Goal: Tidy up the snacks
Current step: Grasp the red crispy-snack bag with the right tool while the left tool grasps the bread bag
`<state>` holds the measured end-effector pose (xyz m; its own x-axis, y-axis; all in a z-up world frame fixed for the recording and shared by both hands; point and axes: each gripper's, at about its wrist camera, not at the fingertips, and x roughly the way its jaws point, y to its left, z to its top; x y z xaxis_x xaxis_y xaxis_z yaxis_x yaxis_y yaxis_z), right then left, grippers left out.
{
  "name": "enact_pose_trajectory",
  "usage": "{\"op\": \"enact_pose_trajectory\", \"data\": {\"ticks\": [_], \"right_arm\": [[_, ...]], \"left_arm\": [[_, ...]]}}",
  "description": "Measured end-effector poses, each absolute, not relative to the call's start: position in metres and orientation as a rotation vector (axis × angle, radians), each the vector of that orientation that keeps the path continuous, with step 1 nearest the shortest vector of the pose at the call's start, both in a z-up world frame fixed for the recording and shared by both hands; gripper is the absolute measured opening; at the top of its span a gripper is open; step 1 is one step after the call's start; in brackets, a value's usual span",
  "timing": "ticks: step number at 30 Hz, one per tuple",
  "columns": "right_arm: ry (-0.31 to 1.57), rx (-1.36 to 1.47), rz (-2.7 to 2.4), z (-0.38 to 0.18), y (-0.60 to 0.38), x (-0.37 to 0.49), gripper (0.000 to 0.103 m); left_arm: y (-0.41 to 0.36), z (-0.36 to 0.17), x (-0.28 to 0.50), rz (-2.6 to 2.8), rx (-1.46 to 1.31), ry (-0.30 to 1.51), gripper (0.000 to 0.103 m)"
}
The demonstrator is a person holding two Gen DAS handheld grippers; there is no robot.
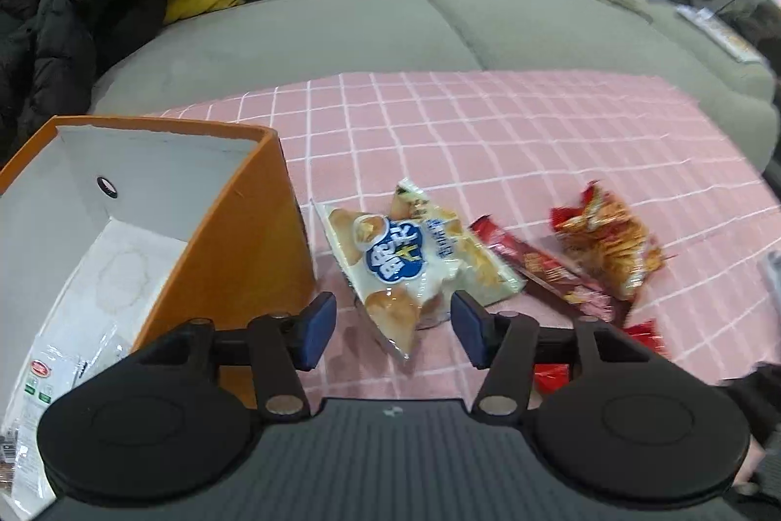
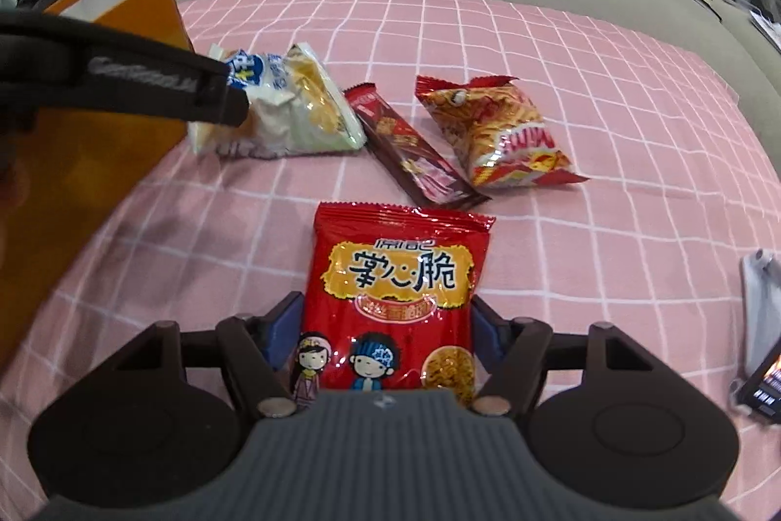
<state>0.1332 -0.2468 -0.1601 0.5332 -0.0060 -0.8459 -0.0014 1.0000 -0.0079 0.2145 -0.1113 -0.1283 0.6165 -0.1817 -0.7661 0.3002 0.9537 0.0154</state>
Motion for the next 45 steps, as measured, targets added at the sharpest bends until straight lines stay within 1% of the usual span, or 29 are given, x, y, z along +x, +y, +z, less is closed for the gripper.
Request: {"op": "enact_pose_trajectory", "data": {"ticks": [2, 5, 7, 8, 9, 12, 14, 22, 28, 30, 32, 33, 34, 36, 37, 39, 41, 43, 45], "right_arm": [[1.011, -0.016, 0.003, -0.160, -0.250, 0.130, 0.067], [1.005, -0.025, 0.016, -0.160, -0.251, 0.127, 0.067], [1.004, -0.031, 0.020, -0.159, -0.250, 0.125, 0.067], [1.006, -0.031, 0.020, -0.159, -0.250, 0.125, 0.067], [1.008, -0.029, 0.021, -0.160, -0.251, 0.126, 0.067], [1.012, -0.032, 0.028, -0.161, -0.252, 0.124, 0.067], [1.017, -0.034, 0.035, -0.161, -0.253, 0.123, 0.067], [1.043, -0.055, 0.120, -0.159, -0.250, 0.089, 0.067], [1.063, -0.108, 0.192, -0.157, -0.240, 0.054, 0.067], [1.066, -0.115, 0.207, -0.158, -0.237, 0.046, 0.067], [1.065, -0.121, 0.220, -0.160, -0.235, 0.041, 0.067], [1.062, -0.126, 0.227, -0.159, -0.234, 0.040, 0.067], [1.057, -0.133, 0.234, -0.159, -0.233, 0.038, 0.067], [1.049, -0.141, 0.244, -0.158, -0.231, 0.037, 0.067], [1.045, -0.143, 0.246, -0.157, -0.231, 0.036, 0.067], [1.042, -0.141, 0.251, -0.157, -0.230, 0.035, 0.067], [1.043, -0.142, 0.253, -0.158, -0.230, 0.036, 0.067], [1.043, -0.146, 0.257, -0.159, -0.229, 0.036, 0.067], [1.043, -0.148, 0.263, -0.158, -0.228, 0.035, 0.067]], "left_arm": [[-0.113, -0.132, 0.218, -0.267, 0.138, 0.862, 0.055], [-0.113, -0.136, 0.222, -0.285, 0.112, 0.877, 0.039], [-0.113, -0.136, 0.223, -0.290, 0.107, 0.881, 0.031], [-0.111, -0.134, 0.222, -0.296, 0.097, 0.889, 0.023], [-0.110, -0.133, 0.221, -0.292, 0.092, 0.896, 0.018], [-0.105, -0.128, 0.212, -0.278, 0.077, 0.923, 0.013], [-0.100, -0.123, 0.201, -0.269, 0.046, 0.953, 0.011], [-0.080, -0.110, 0.141, -0.200, 0.055, 1.076, 0.010], [-0.067, -0.112, 0.098, -0.209, 0.050, 1.175, 0.010], [-0.064, -0.114, 0.088, -0.253, 0.062, 1.182, 0.013], [-0.064, -0.111, 0.082, -0.321, 0.114, 1.163, 0.020], [-0.064, -0.109, 0.081, -0.340, 0.158, 1.153, 0.030], [-0.065, -0.106, 0.080, -0.364, 0.206, 1.144, 0.034], [-0.067, -0.096, 0.075, -0.423, 0.299, 1.092, 0.056], [-0.069, -0.089, 0.072, -0.457, 0.354, 1.050, 0.060], [-0.077, -0.076, 0.065, -0.519, 0.472, 0.944, 0.074], [-0.089, -0.072, 0.064, -0.587, 0.619, 0.884, 0.078], [-0.102, -0.078, 0.070, -0.640, 0.738, 0.904, 0.078], [-0.109, -0.085, 0.080, -0.680, 0.775, 0.925, 0.078]]}}
